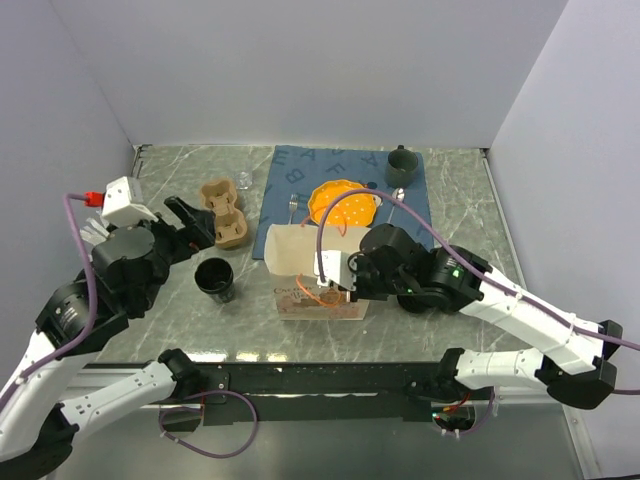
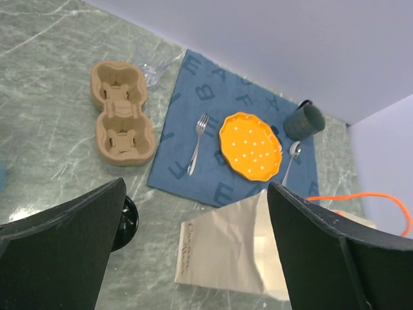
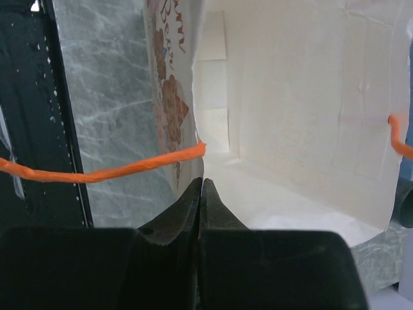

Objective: Pack the takeout coffee

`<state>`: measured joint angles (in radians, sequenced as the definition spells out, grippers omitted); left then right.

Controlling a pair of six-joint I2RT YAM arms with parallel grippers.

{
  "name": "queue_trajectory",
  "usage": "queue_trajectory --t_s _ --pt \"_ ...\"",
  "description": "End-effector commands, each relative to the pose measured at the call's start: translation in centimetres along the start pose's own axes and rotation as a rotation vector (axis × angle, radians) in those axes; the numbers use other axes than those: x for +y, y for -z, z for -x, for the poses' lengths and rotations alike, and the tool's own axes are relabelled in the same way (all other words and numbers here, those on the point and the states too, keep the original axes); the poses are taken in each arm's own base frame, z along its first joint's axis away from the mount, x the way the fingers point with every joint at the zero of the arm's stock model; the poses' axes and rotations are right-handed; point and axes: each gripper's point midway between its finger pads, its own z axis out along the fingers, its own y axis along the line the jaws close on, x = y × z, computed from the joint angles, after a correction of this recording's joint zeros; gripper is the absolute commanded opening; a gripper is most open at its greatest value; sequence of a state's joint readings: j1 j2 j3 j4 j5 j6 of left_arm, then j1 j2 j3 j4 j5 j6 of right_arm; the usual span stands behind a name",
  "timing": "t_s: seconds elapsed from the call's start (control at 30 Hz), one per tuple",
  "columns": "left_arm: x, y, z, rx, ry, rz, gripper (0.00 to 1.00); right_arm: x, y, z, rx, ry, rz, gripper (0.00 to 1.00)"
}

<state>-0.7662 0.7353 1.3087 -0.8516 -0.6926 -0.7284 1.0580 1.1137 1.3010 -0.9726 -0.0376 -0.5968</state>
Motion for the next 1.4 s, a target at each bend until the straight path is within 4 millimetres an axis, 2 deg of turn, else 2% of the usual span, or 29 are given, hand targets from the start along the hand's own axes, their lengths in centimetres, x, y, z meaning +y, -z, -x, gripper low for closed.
queue_trajectory --t_s 0.0,0.07,0.17,0.27,0.3,0.37,0.4,0.47,0.6,0.67,0.73,0.87,0.97,1.0,1.07,1.2,1.37 --pt "-0.2 -1.0 -1.4 0.036 -0.015 0.019 0.97 -1.2 0.9 1.1 -0.064 0.016 -0.073 0.02" --pt "-0.3 -1.4 -2.0 0.059 -0.031 0.033 0.97 -1.3 0.9 1.1 -0.055 0.005 -0.071 0.06" --pt "-0.3 -2.0 -2.7 0.083 -0.043 0.054 0.97 -1.4 1.0 1.6 -0.07 -0.028 -0.079 0.2" --pt "-0.4 -2.3 -3.0 0.091 -0.034 0.067 0.97 -1.8 1.7 2.2 -0.106 -0.03 -0.102 0.27" --pt "-0.3 -2.3 -3.0 0.09 -0.032 0.075 0.98 -2.0 2.0 2.4 -0.116 -0.032 -0.109 0.36" --pt "-0.4 -2.6 -3.0 0.09 -0.021 0.089 0.98 -2.2 3.1 3.1 -0.151 -0.035 -0.123 0.45" --pt "-0.3 -2.7 -3.1 0.091 -0.018 0.101 0.99 -2.2 3.6 3.2 -0.163 -0.031 -0.124 0.55" --pt "-0.3 -3.2 -3.4 0.099 -0.006 0.129 0.99 -1.9 4.3 3.7 -0.191 -0.043 -0.11 0.67" --pt "-0.7 -4.4 -3.9 0.12 0.039 0.174 0.95 -1.3 6.3 4.6 -0.255 -0.104 -0.086 0.77" --pt "-1.1 -5.5 -4.5 0.151 0.041 0.184 0.93 -1.6 8.0 5.8 -0.309 -0.197 -0.101 0.85" --pt "-0.6 -6.9 -4.8 0.172 0.025 0.24 0.91 -1.8 10.0 7.0 -0.366 -0.257 -0.104 0.92" --pt "0.7 -9.5 -5.6 0.195 -0.027 0.329 0.87 -1.6 12.7 8.6 -0.47 -0.432 -0.089 0.92" --pt "2.2 -11.2 -6.3 0.238 -0.02 0.406 0.86 -2.7 14.4 8.6 -0.53 -0.57 -0.161 0.91" --pt "3.0 -11.7 -6.1 0.244 0.001 0.437 0.87 -3.8 15.1 7.7 -0.535 -0.637 -0.24 0.91" --pt "3.5 -12.8 -6.6 0.268 0.02 0.479 0.87 -3.8 15.9 7.2 -0.552 -0.747 -0.258 0.89" --pt "4.9 -15.4 -7.7 0.315 -0.054 0.483 0.85 -3.6 15.9 5.6 -0.54 -0.797 -0.29 0.88" --pt "7.2 -19.4 -10.5 0.429 -0.121 0.505 0.76 -3.6 16.6 4.3 -0.533 -0.774 -0.329 0.88"
